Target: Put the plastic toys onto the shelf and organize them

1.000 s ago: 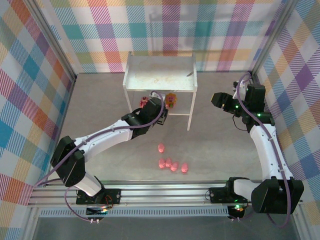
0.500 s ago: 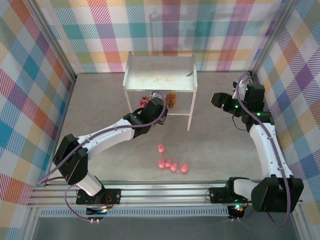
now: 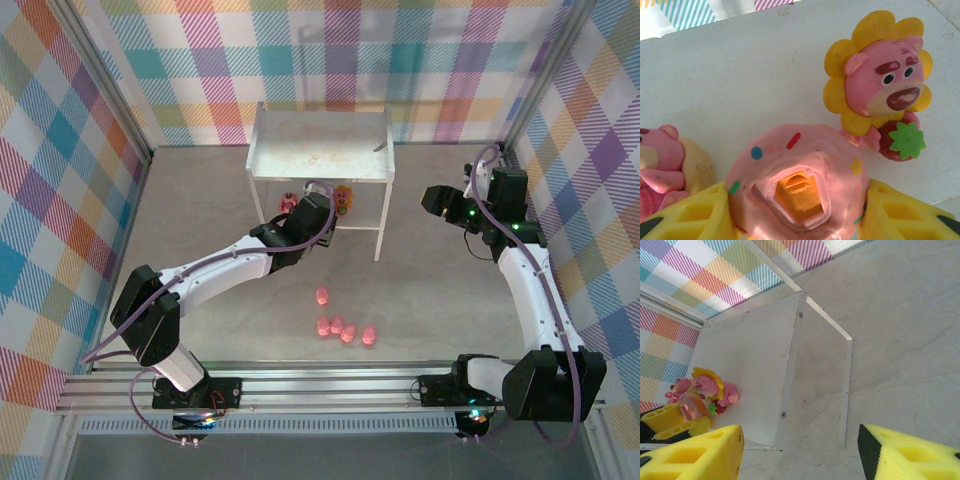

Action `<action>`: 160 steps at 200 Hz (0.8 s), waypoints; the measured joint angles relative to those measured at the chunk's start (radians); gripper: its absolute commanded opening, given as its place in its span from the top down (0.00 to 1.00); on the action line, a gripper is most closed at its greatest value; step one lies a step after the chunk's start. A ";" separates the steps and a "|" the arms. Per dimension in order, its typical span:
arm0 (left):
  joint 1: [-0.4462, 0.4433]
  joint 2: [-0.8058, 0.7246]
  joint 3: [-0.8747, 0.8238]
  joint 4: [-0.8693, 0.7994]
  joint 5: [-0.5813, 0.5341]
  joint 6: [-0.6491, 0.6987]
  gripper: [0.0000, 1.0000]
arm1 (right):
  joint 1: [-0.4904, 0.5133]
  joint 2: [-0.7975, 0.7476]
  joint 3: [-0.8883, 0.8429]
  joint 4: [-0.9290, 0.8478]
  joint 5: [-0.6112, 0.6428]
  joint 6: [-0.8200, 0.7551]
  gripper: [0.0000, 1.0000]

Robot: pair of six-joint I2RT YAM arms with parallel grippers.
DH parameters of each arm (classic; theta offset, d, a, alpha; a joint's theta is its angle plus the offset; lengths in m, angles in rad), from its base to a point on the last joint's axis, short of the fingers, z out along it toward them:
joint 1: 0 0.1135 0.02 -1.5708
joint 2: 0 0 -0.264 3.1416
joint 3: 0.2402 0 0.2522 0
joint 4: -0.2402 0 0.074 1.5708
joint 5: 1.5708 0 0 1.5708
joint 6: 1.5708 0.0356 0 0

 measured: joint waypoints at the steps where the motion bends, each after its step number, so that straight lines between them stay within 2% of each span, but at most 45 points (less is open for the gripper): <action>1: 0.000 0.000 0.000 0.000 0.000 0.000 0.55 | 0.000 0.000 0.000 0.000 0.000 0.000 0.37; 73: 0.000 0.000 0.000 -0.001 -0.019 0.006 0.43 | 0.000 0.006 0.000 0.000 0.000 0.000 0.37; 160: 0.000 0.000 0.000 -0.001 -0.028 0.011 0.40 | 0.000 0.006 0.000 0.000 0.000 0.000 0.37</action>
